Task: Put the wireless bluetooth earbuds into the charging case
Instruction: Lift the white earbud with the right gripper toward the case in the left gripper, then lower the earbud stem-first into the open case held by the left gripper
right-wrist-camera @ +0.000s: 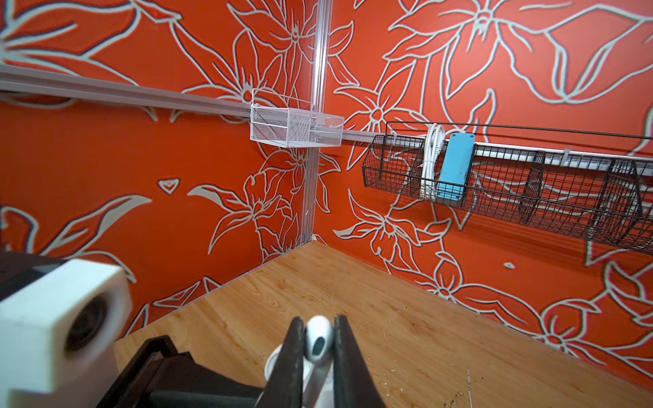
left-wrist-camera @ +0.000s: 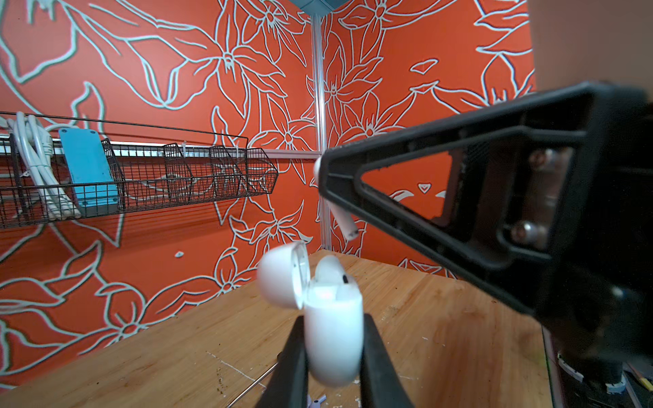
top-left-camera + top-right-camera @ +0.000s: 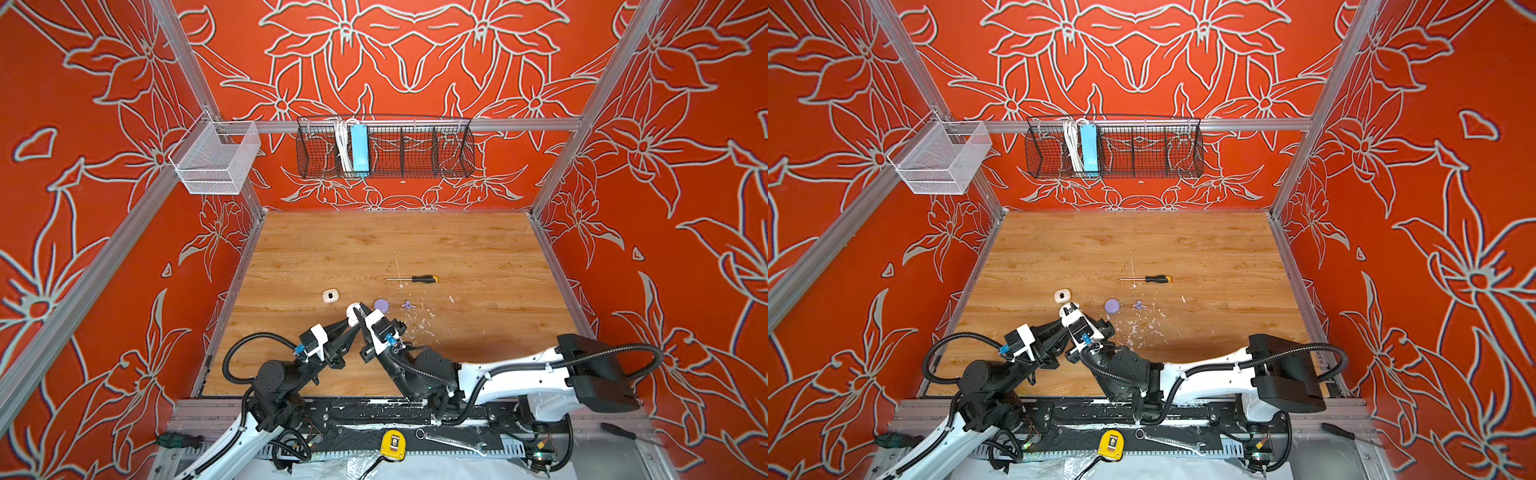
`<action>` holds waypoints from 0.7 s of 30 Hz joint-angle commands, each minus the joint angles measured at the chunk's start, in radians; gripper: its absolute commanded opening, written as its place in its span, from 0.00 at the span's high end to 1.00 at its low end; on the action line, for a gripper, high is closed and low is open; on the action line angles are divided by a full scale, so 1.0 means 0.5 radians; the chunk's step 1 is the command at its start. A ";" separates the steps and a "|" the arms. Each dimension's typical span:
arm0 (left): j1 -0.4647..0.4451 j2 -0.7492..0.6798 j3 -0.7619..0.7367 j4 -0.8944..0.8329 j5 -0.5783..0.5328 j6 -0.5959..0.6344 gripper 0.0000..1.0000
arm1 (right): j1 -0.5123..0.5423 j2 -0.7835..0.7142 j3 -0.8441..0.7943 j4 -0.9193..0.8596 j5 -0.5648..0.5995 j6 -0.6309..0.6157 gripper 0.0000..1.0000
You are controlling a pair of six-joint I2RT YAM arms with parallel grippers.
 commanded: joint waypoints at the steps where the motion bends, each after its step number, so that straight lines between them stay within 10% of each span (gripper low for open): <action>1: -0.017 -0.024 -0.047 0.056 0.009 -0.013 1.00 | -0.025 0.040 0.030 0.072 -0.015 -0.004 0.93; 21: -0.020 -0.024 -0.019 0.006 -0.098 -0.062 1.00 | -0.039 0.200 -0.026 0.077 0.061 0.209 0.94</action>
